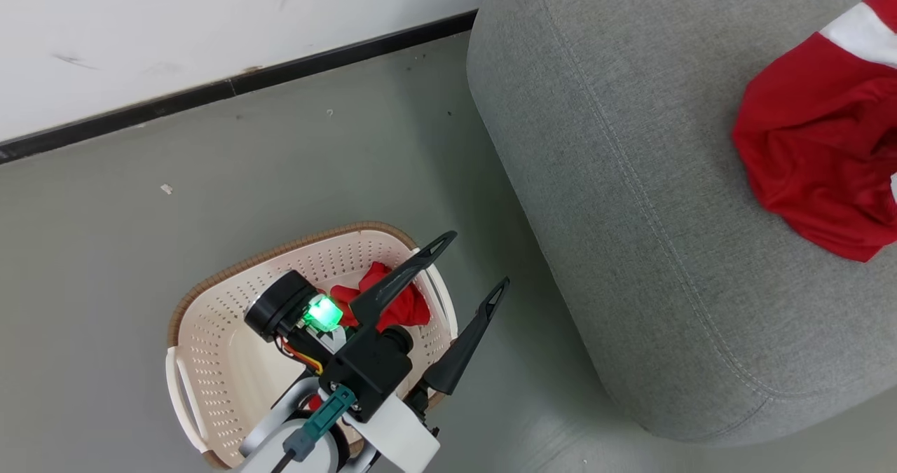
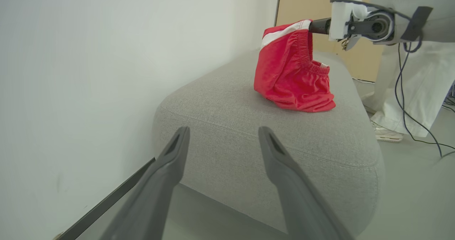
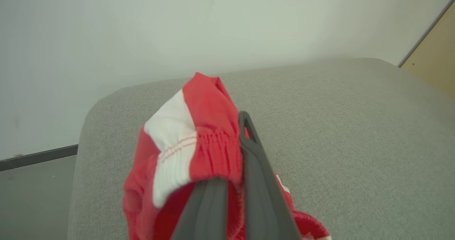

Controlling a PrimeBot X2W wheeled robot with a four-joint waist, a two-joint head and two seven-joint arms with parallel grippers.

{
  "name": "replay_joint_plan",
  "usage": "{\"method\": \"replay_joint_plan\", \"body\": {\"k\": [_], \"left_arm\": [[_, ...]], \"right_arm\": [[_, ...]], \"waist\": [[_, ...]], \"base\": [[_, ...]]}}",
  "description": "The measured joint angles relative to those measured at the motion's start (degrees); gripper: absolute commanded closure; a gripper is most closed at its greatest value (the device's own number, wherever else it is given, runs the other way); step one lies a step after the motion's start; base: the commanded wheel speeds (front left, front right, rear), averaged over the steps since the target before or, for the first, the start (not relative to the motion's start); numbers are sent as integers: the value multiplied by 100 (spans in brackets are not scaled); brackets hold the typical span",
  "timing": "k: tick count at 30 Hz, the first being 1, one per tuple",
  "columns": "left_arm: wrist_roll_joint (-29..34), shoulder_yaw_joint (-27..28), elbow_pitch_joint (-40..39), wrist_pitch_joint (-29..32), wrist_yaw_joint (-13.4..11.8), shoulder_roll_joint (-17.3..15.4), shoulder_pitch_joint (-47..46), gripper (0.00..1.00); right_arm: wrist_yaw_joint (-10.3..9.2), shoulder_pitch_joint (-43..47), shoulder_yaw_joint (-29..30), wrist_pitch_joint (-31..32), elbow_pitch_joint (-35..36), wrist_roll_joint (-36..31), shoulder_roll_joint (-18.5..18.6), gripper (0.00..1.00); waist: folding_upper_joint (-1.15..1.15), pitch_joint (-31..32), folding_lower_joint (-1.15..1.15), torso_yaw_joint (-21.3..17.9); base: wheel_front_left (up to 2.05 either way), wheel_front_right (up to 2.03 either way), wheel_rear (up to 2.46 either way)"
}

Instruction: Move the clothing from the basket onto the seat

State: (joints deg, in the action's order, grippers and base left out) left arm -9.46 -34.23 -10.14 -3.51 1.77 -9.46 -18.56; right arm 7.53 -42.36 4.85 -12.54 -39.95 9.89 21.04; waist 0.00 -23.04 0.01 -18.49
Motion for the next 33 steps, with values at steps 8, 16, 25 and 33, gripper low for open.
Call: {"method": "replay_joint_plan", "body": {"k": [8,16,25,33], "left_arm": [[102,35,-2,42,42,-35,-140,0],[103,97,29,15,48,-112,-224,0],[85,187,223,-122,64,-115,-222,0],[-69,380,425,-275,29,-149,-180,0]], "right_arm": [[-1,174,14,-66,-439,16,-260,100],[0,204,-46,-138,-624,73,-453,52],[0,330,-167,-166,-504,73,-448,0],[0,955,11,-166,299,42,-447,0]], "waist": [[0,-247,0,-31],[0,-377,0,-123],[0,-273,0,-216],[0,-86,0,-290]], "base": [[0,0,0],[0,0,0],[0,0,0],[0,0,0]]}}
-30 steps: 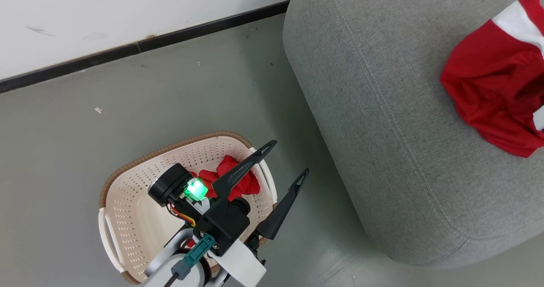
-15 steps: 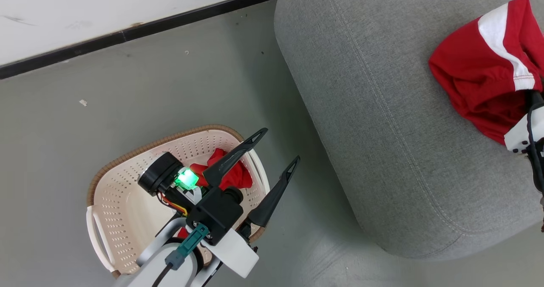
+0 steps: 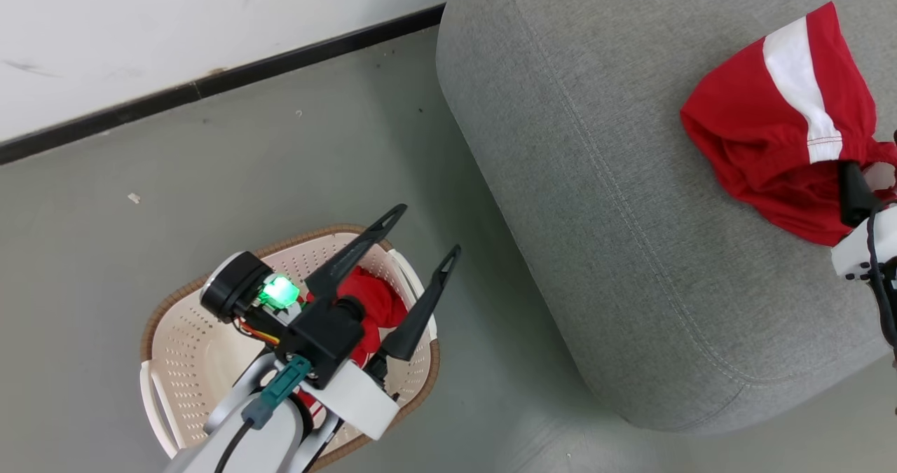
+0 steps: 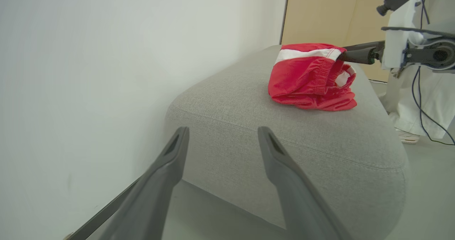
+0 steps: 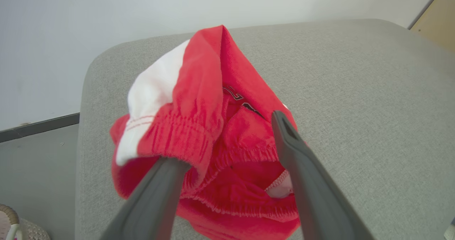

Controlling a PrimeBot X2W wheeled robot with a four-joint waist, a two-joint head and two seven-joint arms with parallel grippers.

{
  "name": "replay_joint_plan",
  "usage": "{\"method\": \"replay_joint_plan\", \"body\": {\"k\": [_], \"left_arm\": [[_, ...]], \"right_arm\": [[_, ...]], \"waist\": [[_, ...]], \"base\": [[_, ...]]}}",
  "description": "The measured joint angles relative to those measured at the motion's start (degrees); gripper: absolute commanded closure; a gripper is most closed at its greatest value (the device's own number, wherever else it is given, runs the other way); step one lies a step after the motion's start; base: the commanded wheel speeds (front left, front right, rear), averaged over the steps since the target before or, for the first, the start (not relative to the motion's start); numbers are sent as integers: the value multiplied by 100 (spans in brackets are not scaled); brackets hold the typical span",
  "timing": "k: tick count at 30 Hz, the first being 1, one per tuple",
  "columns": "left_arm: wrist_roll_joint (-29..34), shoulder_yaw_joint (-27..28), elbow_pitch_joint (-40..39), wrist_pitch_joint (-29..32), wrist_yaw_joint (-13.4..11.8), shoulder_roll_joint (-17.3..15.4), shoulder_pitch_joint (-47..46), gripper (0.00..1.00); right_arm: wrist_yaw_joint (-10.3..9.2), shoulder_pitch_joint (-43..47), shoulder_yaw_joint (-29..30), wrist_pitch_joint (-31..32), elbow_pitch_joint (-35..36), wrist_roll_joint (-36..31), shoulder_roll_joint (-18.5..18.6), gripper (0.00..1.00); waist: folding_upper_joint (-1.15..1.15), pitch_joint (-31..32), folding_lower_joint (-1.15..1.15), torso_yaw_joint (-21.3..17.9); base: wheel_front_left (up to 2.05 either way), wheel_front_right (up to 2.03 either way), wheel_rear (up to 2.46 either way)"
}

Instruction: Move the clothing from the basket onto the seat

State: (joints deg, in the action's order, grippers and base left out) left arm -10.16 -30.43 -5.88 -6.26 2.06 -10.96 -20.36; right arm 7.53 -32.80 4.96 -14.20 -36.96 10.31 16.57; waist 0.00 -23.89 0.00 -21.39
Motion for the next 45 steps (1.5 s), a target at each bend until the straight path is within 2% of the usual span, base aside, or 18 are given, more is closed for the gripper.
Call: {"method": "replay_joint_plan", "body": {"k": [6,16,22,25,33,45], "left_arm": [[-66,164,152,-149,-100,-29,263,0],[-201,410,285,-352,-268,-79,593,0],[-288,524,341,-459,-356,-81,725,0],[-370,616,368,-499,-416,-74,815,0],[-500,1048,545,-621,-692,-81,1056,0],[-820,1622,751,-745,-1056,-19,1563,0]], "right_arm": [[0,564,-34,-1,559,-155,-5,0],[2,1401,93,0,1100,-283,-21,0],[1,1493,121,-2,1793,-420,-22,0],[1,1486,-48,-18,2040,-472,-57,0],[1,1440,-628,-25,2350,-693,-505,0],[1,1365,-942,-25,2361,-1032,-1070,0]], "waist": [[0,195,0,-29],[0,522,0,-26],[0,730,0,-17],[0,837,0,7],[0,1118,0,171],[0,1551,0,538]], "base": [[0,0,0],[0,0,0],[0,0,0],[0,0,0],[0,0,0],[0,0,0]]}}
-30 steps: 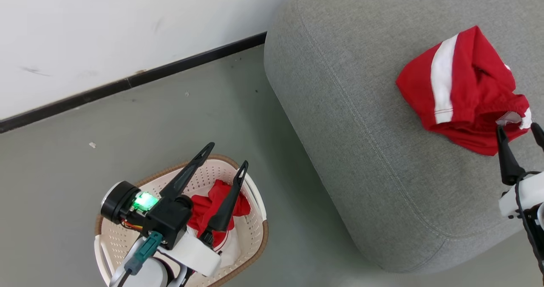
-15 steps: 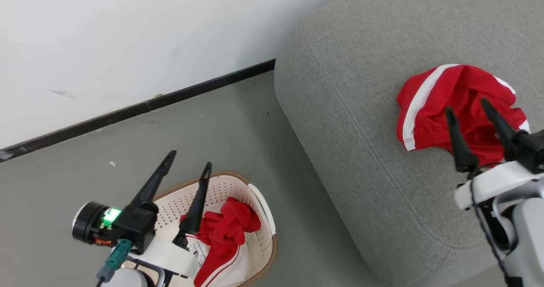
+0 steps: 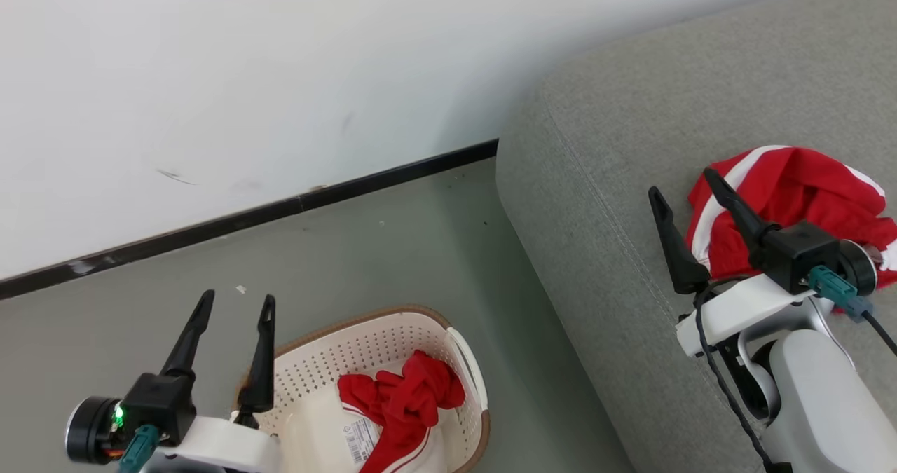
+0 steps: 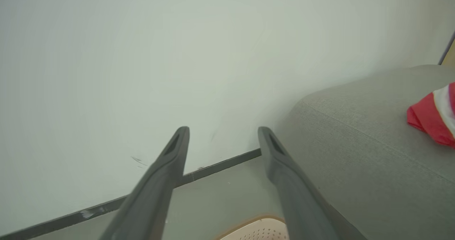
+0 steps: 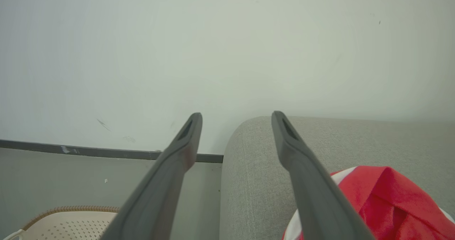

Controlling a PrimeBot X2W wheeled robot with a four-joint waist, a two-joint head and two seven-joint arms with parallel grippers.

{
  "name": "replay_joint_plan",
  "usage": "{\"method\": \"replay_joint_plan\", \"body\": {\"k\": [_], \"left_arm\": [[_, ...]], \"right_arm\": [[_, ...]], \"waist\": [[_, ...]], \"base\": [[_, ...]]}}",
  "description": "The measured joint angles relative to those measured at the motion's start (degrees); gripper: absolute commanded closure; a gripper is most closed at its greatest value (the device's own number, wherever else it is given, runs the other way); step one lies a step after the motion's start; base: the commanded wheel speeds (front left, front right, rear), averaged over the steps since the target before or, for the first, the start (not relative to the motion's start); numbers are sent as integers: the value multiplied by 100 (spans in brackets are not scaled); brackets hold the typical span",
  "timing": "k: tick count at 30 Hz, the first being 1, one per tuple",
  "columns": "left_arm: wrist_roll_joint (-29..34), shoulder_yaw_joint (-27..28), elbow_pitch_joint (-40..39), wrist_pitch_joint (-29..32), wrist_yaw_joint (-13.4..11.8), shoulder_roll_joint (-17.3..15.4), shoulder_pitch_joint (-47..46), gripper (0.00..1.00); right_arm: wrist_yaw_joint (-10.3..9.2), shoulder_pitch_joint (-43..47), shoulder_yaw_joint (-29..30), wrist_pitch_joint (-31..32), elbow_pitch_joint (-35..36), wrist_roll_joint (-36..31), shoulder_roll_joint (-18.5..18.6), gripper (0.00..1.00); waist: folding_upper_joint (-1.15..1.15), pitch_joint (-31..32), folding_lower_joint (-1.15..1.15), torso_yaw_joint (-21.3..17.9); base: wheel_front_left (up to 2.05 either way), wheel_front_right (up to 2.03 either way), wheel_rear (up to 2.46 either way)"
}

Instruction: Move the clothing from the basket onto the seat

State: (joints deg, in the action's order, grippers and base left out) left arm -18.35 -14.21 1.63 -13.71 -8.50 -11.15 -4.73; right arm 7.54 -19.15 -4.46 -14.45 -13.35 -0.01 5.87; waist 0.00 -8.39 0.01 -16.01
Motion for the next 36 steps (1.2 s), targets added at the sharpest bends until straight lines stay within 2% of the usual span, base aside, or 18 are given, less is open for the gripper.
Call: {"method": "replay_joint_plan", "body": {"k": [13,36], "left_arm": [[-245,461,57,-51,-244,118,622,0],[-276,527,108,-52,-186,205,1011,0]], "right_arm": [[0,592,290,-1,319,-368,-96,0],[0,1961,756,-1,825,-715,-346,0]], "waist": [[0,511,0,444],[0,1102,0,993]], "base": [[0,0,0],[0,0,0]]}}
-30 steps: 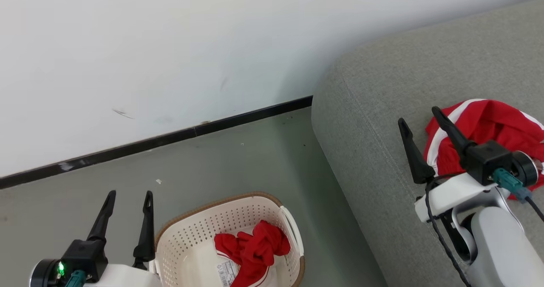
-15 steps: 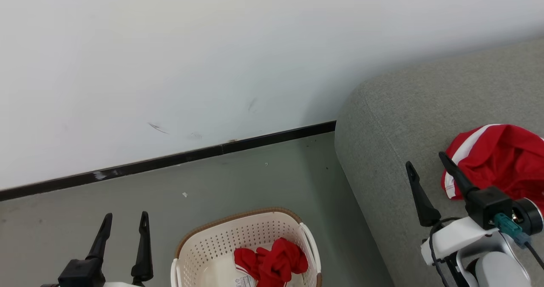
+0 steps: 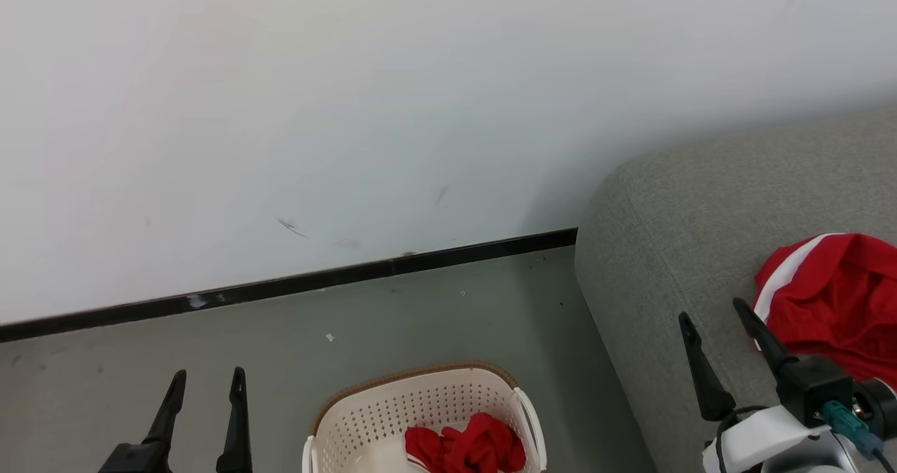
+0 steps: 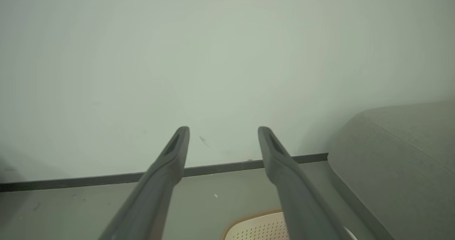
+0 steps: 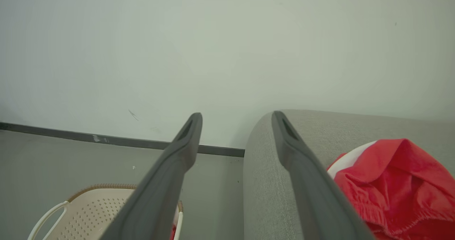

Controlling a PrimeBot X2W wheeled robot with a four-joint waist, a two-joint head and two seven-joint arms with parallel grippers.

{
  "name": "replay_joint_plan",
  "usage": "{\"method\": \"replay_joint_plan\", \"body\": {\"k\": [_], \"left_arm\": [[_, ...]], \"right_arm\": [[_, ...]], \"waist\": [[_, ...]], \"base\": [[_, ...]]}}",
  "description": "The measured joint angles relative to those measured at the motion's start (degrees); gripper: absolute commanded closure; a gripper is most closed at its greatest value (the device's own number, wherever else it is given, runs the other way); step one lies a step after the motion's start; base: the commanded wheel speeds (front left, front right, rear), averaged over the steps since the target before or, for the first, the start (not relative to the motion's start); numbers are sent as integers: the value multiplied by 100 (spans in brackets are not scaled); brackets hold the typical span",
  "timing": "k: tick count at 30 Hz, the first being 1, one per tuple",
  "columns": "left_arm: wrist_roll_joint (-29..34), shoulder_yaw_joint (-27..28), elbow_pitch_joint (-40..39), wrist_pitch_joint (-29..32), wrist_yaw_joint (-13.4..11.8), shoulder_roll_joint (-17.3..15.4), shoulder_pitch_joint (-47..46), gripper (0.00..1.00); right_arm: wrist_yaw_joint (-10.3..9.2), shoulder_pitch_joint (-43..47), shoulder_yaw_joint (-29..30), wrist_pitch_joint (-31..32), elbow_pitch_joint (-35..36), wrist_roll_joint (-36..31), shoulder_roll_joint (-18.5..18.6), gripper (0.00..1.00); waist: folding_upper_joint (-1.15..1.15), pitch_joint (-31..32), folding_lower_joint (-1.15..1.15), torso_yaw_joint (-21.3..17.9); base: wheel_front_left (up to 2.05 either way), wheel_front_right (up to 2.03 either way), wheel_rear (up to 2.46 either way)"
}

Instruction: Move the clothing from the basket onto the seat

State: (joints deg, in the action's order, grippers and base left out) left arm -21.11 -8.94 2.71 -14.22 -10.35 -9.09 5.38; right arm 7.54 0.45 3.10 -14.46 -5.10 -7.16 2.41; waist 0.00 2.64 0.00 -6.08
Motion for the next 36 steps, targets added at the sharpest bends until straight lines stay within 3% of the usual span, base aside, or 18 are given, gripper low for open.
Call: {"method": "replay_joint_plan", "body": {"k": [26,36], "left_arm": [[207,92,-37,0,43,-23,109,0],[321,31,-1,0,102,-188,85,0]], "right_arm": [[0,408,-153,0,316,330,-20,0],[-1,408,-203,0,460,415,-20,0]], "waist": [[0,14,0,79],[0,-92,0,77]], "base": [[0,0,0],[0,0,0]]}}
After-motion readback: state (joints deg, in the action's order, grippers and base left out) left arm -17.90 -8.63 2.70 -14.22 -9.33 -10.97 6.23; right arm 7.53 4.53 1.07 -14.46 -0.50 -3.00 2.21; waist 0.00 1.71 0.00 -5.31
